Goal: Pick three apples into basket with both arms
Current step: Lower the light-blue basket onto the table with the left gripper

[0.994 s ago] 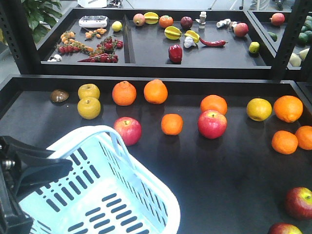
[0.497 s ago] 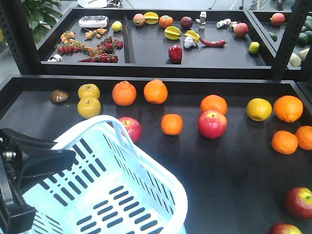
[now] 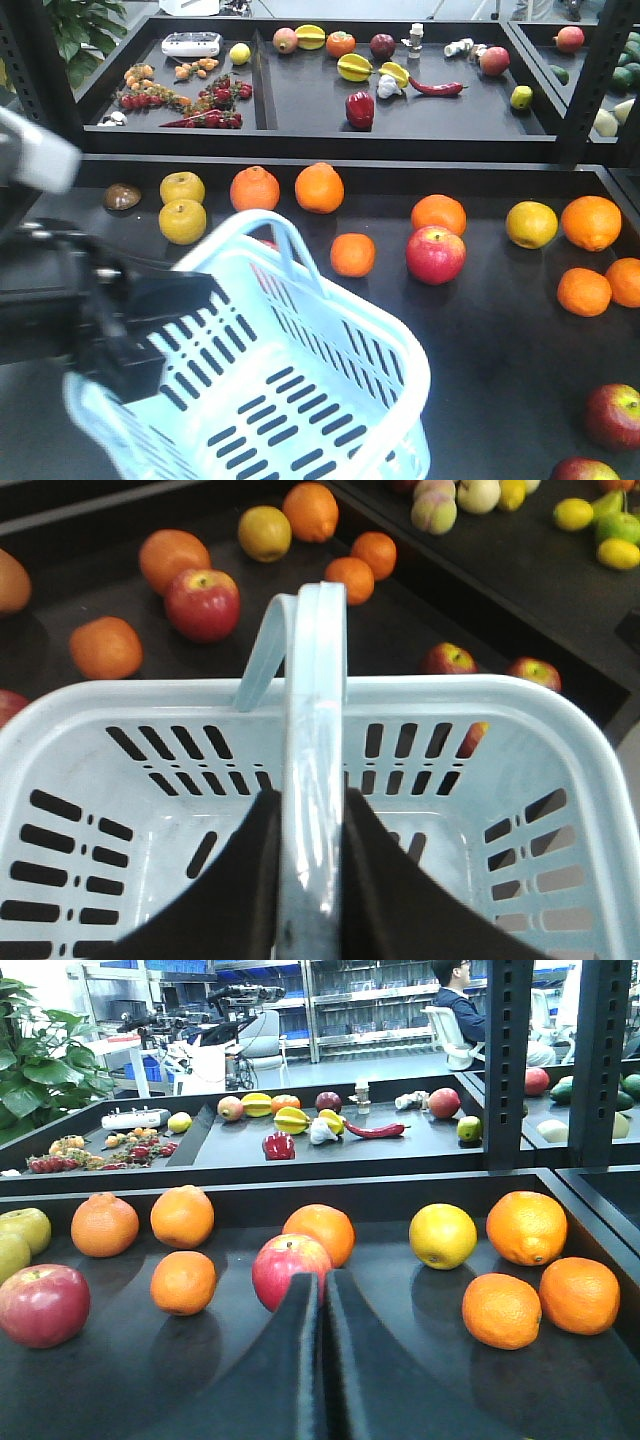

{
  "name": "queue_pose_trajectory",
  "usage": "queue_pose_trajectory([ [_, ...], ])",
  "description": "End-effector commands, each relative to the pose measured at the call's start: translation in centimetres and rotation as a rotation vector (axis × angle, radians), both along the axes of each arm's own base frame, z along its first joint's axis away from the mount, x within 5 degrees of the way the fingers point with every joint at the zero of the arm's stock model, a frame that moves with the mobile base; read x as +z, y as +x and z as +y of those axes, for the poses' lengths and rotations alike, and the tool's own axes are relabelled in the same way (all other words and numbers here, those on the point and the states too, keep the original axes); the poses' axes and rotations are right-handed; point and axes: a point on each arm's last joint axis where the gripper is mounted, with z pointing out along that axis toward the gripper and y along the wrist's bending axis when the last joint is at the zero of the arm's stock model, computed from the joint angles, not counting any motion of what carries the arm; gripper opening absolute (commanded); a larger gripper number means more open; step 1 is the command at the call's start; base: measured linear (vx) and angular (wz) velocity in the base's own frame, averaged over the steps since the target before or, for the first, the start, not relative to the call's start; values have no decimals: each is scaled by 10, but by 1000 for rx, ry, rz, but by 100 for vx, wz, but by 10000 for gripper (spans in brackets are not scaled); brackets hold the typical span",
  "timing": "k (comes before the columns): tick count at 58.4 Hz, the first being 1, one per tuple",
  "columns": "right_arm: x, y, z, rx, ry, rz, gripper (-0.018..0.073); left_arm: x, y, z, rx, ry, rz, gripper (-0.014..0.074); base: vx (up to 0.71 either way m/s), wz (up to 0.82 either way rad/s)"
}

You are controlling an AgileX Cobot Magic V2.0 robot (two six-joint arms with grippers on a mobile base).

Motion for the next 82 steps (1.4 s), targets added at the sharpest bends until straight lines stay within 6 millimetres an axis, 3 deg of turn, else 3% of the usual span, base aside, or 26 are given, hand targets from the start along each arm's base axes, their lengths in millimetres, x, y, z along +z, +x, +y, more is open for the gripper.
queue_pose_trajectory([
  [1, 3, 0, 1, 11, -13, -71, -6, 17, 13, -12, -10, -96, -65, -6, 0, 0],
  [20, 3, 0, 1, 11, -13, -71, -6, 47, 69, -62, -236, -63, -154, -6, 0, 0],
  [33, 3, 0, 1, 11, -13, -71, -6, 22, 121, -104, -388, 14, -58, -6, 0, 0],
  [45, 3, 0, 1, 11, -13, -71, -6, 2, 156, -126, -415, 38, -54, 5, 0, 0],
  [68, 3, 0, 1, 11, -13, -71, -6, -25, 178, -131, -428, 179, -76, 21, 0, 0],
  [82, 3, 0, 1, 11, -13, -71, -6, -24, 182, -132, -404, 182, -121, 24, 0, 0],
])
